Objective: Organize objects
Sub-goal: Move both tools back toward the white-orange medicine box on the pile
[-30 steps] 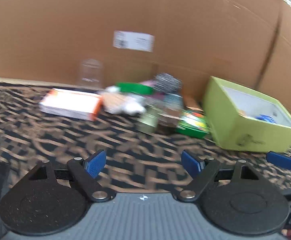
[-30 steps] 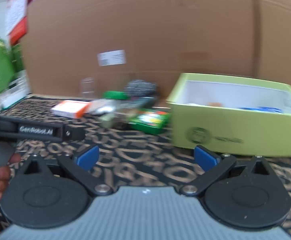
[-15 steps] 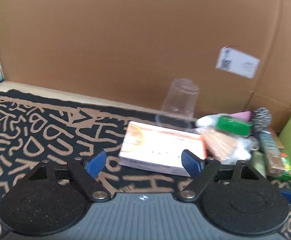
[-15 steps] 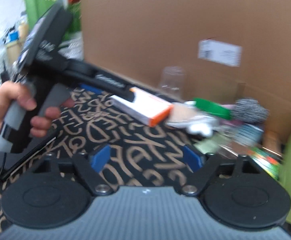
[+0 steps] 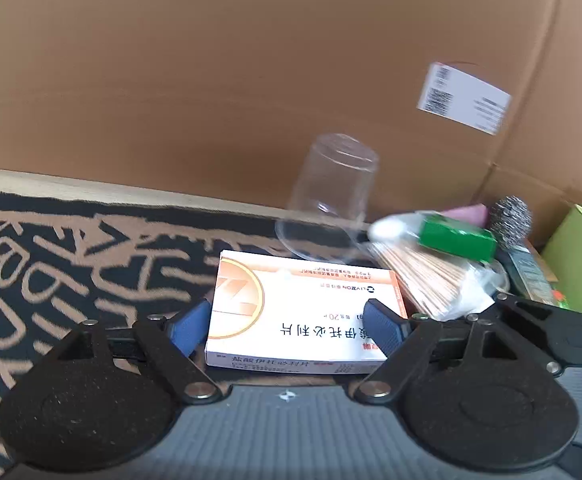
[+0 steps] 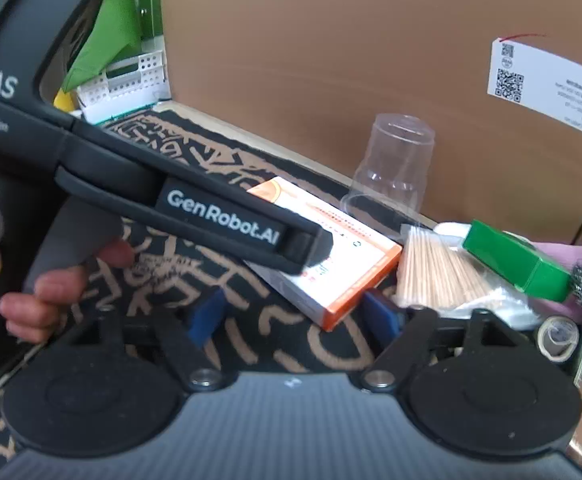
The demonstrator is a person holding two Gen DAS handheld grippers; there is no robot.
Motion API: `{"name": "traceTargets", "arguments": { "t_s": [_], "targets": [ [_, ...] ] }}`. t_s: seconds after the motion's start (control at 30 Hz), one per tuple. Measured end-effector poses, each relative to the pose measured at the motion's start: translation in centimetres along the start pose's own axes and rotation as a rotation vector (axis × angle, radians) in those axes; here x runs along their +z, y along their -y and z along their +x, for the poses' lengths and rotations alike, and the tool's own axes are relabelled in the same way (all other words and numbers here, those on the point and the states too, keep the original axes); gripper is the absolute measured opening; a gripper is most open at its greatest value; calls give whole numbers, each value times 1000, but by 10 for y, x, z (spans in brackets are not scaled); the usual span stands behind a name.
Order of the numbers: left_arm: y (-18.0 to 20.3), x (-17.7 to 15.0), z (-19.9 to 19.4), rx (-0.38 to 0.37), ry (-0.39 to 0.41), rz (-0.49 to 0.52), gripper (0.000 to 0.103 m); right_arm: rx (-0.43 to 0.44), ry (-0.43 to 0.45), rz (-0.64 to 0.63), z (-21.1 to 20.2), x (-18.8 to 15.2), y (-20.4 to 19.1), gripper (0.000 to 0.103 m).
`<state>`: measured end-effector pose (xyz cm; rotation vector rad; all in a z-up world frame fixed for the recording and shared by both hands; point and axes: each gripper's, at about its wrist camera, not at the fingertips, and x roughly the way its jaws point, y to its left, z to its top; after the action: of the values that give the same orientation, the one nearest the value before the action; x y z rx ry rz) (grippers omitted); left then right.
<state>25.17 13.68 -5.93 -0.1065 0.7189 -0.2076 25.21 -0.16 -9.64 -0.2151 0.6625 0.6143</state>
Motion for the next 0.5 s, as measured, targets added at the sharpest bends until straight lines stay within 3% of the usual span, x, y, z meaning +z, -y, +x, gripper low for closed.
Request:
{"name": "traceTargets", "arguments": {
  "t_s": [0.1, 0.23, 0.37, 0.5],
  "targets": [
    [15, -12, -11, -45, -18, 25, 87, -10, 9, 12, -18, -17, -4, 79],
    [47, -34, -28, -171, -64, 73, 87, -4, 32, 75, -70, -54, -8, 89],
    [102, -61, -38, -266, -81, 198, 94, -44, 32, 123, -130, -98, -21, 89],
    [146, -74, -40, -359, -96, 340, 94, -27, 25, 149, -177, -136, -24, 90]
  ]
}}
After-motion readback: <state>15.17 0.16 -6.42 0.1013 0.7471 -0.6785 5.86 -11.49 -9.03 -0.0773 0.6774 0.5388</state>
